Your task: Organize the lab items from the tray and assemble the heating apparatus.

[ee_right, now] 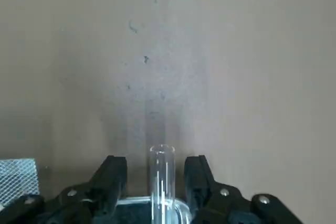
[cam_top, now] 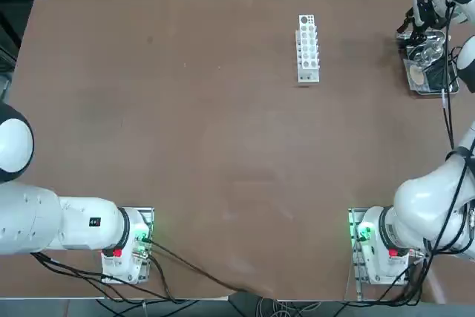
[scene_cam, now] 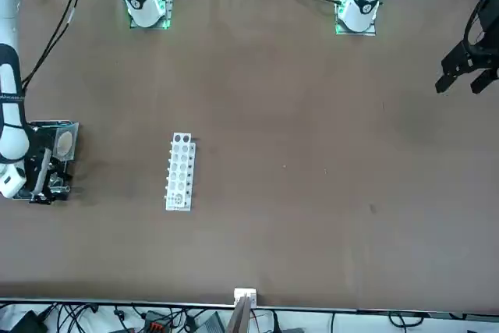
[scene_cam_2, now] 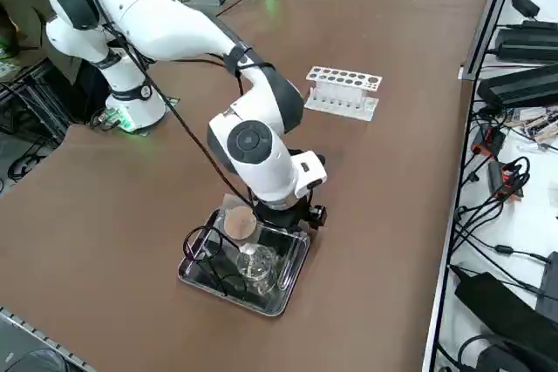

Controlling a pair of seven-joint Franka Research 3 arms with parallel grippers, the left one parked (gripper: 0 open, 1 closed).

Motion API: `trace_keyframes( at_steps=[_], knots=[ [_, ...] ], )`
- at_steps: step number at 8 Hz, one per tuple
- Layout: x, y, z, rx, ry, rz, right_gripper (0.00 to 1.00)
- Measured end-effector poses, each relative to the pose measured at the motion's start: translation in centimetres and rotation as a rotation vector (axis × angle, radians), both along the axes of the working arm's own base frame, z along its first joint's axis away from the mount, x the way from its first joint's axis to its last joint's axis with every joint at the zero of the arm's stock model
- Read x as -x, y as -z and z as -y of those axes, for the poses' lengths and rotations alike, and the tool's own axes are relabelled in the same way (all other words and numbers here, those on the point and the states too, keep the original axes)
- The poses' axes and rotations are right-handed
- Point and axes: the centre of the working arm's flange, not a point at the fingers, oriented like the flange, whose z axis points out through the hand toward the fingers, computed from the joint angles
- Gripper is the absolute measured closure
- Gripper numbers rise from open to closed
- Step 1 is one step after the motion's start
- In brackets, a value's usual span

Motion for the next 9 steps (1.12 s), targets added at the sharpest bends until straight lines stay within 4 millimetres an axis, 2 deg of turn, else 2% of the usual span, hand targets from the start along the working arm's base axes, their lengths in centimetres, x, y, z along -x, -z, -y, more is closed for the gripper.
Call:
trace_keyframes(
  at_steps=[6,9],
  knots=[
    [-0.09,0.33,-0.25,-0.002,-0.002,0.001,0.44],
    [-0.16,0.33,-0.44,-0.004,-0.004,0.002,0.63]
  ],
)
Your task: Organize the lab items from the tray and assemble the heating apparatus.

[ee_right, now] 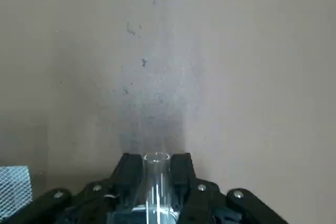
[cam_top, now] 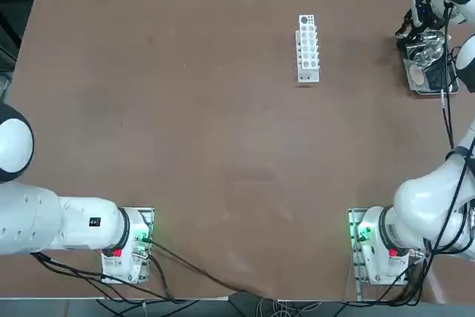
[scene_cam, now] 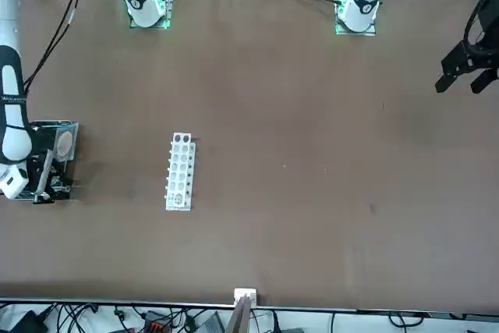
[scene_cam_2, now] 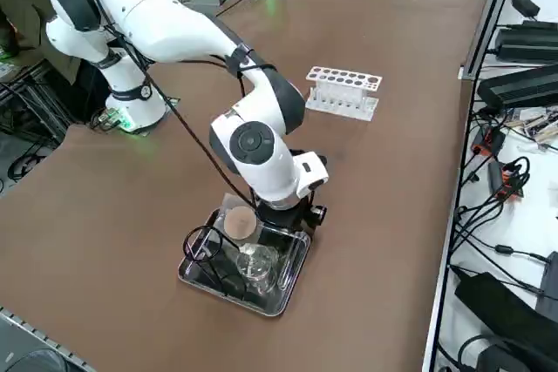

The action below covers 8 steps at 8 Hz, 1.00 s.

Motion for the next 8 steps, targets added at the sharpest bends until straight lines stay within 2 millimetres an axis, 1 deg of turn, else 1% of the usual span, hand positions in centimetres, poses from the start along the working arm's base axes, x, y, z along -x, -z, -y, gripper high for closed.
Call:
trace_keyframes(
  at_steps=[1,2,4,5,6,8],
  knots=[
    [0.0,0.0,0.0,0.0,0.0,0.0,0.71],
    [-0.1,-0.1,0.0,0.0,-0.001,0.002,0.77],
    [-0.7,-0.6,-0.7,-0.005,-0.011,0.017,0.78],
    [-1.1,-1.2,-1.1,-0.007,-0.017,0.028,0.78],
    [-1.4,-2.2,-1.5,-0.013,-0.024,0.035,0.78],
    [-1.8,-4.8,-2.6,-0.036,-0.047,0.038,0.78]
  ],
)
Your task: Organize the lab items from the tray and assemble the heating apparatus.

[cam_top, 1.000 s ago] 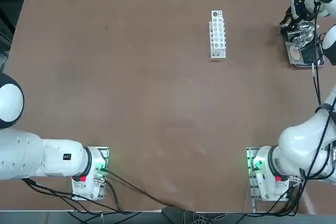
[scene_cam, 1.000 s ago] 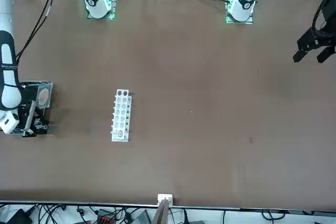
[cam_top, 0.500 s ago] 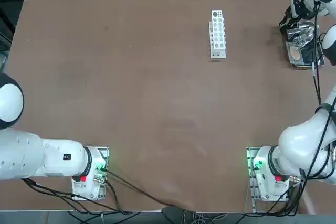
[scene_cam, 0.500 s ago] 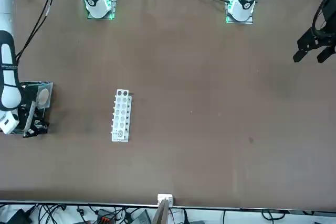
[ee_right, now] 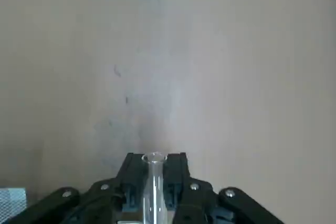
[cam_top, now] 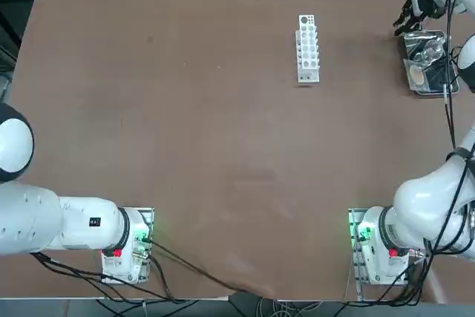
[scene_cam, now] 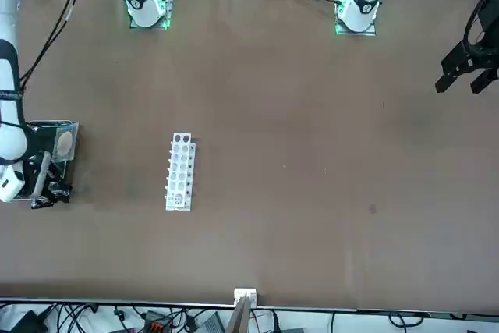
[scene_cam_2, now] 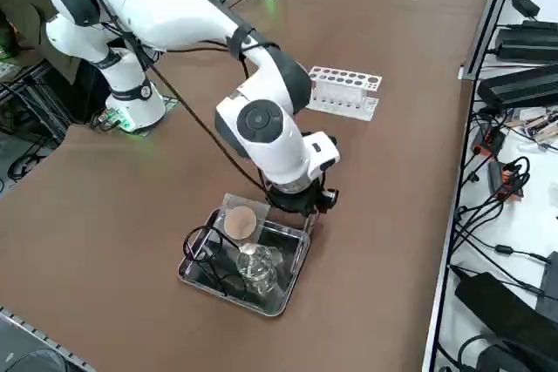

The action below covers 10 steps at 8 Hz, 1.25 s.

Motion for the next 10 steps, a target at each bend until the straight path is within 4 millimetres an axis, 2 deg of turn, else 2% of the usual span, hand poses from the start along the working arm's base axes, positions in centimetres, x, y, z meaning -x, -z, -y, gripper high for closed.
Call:
trace_keyframes(
  at_steps=[3,5,7,10],
  knots=[
    [-0.8,-5.5,-1.9,-0.097,0.005,0.012,0.78],
    [-1.0,-8.0,-2.4,-0.151,0.028,-0.013,0.78],
    [-1.2,-8.9,-3.0,-0.194,0.048,-0.033,0.78],
    [-1.4,-9.2,-6.5,-0.38,0.034,-0.063,0.78]
  ],
)
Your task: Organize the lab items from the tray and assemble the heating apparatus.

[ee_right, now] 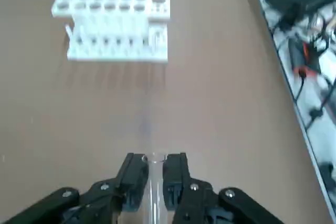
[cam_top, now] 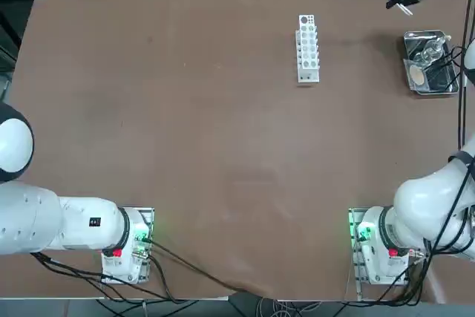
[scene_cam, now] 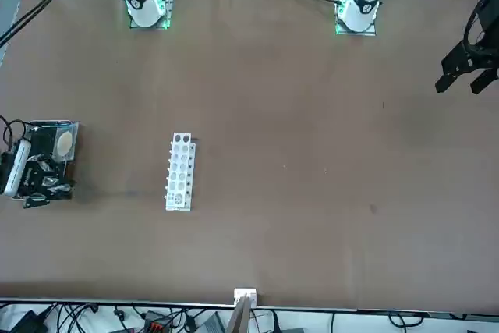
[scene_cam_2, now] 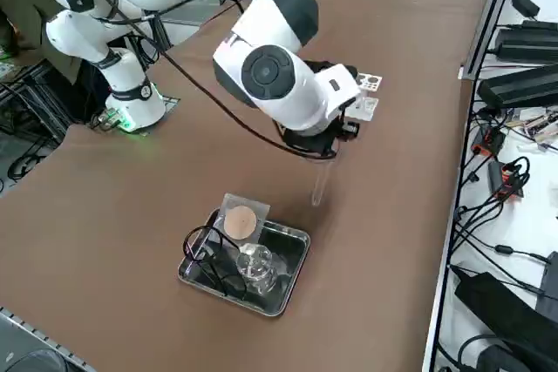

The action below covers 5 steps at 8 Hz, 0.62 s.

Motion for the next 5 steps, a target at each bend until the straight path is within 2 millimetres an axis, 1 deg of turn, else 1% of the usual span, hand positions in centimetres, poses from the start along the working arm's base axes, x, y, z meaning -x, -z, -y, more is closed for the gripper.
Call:
trace_keyframes(
  at_steps=[2,5],
  knots=[
    [-0.2,-0.7,-2.6,-0.164,-0.005,-0.009,0.78],
    [-1.0,-2.1,-5.5,-0.394,0.048,-0.004,0.78]
  ],
)
